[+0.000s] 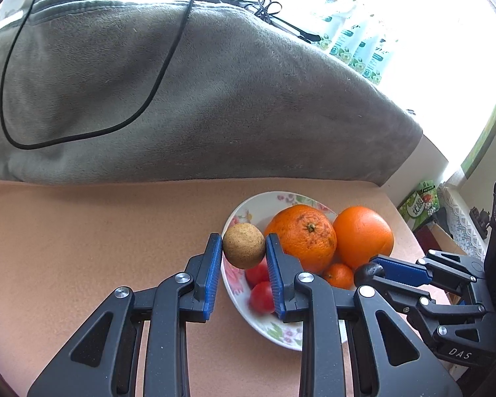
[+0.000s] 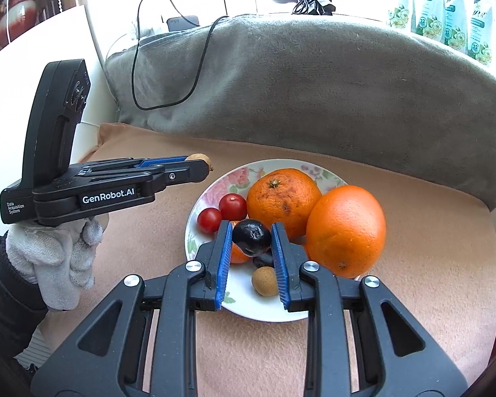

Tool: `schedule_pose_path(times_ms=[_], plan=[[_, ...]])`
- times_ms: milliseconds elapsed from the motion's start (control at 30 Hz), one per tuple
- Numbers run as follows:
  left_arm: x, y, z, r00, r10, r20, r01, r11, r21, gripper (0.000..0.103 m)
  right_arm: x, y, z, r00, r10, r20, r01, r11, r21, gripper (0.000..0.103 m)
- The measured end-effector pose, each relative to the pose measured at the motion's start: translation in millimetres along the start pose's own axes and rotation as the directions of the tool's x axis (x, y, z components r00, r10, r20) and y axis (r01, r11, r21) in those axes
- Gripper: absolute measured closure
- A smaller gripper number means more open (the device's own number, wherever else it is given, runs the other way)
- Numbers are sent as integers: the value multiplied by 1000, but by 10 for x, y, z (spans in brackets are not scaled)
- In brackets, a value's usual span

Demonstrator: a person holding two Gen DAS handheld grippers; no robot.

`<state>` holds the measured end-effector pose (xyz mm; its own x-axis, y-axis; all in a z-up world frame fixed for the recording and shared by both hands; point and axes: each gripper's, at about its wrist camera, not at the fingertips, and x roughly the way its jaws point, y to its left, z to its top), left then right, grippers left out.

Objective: Organize fruits
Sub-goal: 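Carry the kiwi and plum over the plate with both grippers, then open both grippers to drop kiwi and plum into the plate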

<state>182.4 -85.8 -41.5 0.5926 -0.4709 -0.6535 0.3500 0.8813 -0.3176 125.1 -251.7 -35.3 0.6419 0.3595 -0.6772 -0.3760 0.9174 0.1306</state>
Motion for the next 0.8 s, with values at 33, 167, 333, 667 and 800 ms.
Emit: schedule_pose_path(times_ms=[33, 167, 333, 667, 800], plan=[[13, 0, 6, 1000, -4, -2, 4, 1000, -1, 78, -3, -1, -8, 1000, 1, 0, -1, 1000, 3, 78], [89, -41, 21, 1000, -1, -13, 2, 1000, 9, 78, 10, -8, -20, 1000, 11, -5, -11, 1000, 10, 78], [138, -88, 59, 1000, -2, -18, 3, 1000, 21, 78, 25, 1, -56, 1000, 18, -12, -18, 1000, 10, 78], [131, -138, 62, 1000, 5, -16, -5, 999, 49, 78, 19, -1, -88, 1000, 24, -16, -24, 1000, 9, 77], [148, -155, 64, 1000, 10, -19, -9, 998, 55, 77, 24, 1, -81, 999, 28, -17, -27, 1000, 4, 77]])
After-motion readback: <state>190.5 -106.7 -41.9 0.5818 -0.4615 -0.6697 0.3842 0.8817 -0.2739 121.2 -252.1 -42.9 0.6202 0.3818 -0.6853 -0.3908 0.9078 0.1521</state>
